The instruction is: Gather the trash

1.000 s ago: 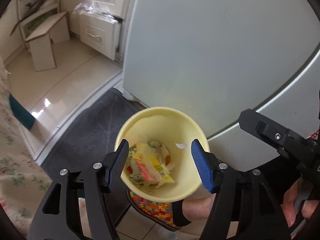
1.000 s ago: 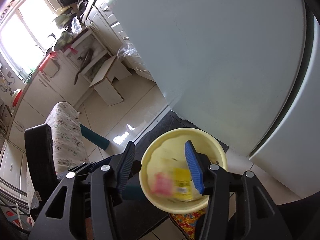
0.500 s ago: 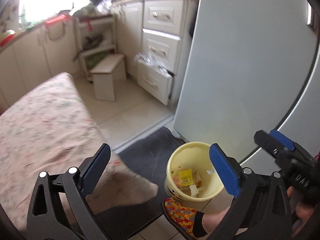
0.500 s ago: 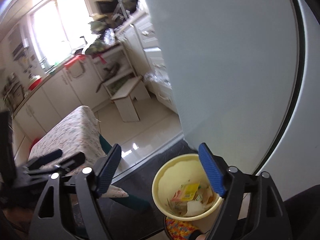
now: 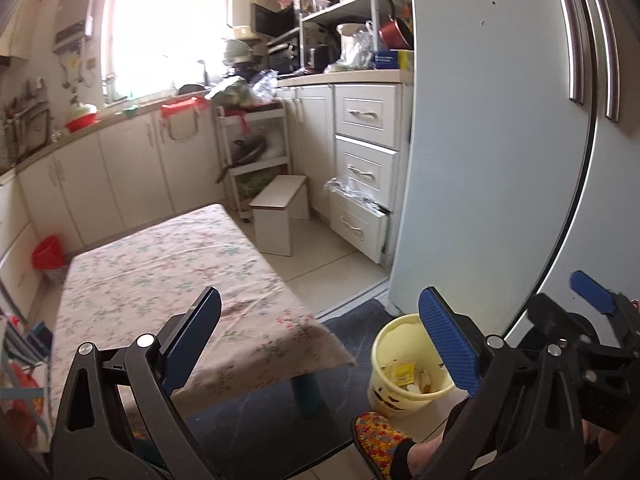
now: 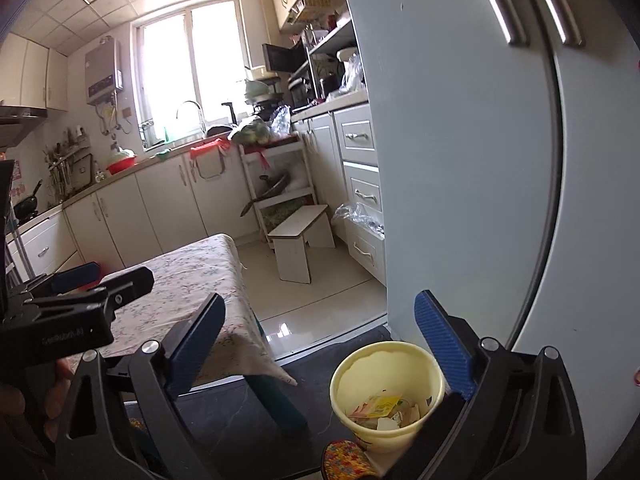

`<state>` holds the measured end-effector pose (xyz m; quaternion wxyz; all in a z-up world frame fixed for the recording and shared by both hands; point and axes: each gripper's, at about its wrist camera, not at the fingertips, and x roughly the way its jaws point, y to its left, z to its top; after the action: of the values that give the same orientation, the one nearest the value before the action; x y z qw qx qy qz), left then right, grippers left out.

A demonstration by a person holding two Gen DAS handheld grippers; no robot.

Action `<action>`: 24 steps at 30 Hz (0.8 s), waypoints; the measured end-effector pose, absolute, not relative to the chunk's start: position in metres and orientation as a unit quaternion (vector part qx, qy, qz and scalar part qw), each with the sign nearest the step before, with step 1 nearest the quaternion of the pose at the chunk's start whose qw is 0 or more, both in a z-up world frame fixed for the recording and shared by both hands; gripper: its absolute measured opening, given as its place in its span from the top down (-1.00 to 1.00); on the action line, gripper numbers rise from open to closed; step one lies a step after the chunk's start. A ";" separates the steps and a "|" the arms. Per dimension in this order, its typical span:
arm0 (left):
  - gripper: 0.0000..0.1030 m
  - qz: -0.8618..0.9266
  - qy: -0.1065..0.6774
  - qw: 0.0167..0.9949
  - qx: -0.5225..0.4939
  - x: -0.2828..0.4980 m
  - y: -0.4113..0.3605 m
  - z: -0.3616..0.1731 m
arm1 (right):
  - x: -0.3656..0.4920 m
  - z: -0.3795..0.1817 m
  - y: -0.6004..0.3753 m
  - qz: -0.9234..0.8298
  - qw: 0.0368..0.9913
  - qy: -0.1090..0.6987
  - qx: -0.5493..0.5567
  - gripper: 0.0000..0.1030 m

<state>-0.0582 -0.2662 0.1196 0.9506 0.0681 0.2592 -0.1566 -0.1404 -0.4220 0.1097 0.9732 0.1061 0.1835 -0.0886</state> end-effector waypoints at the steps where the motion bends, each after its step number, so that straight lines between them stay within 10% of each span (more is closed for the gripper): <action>1: -0.85 -0.152 0.259 0.951 0.070 -0.064 -0.263 0.122 | -0.145 0.112 -0.419 -0.089 0.973 0.184 0.103 -0.82; 24: -0.85 -0.154 0.263 0.951 0.058 -0.136 -0.234 0.158 | -0.187 0.141 -0.379 -0.112 0.970 0.196 0.092 -0.86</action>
<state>-0.1357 -0.2341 0.1578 0.9506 0.0585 0.2632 -0.1539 -0.1866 -0.3794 0.1415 0.9699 0.0916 0.1958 -0.1119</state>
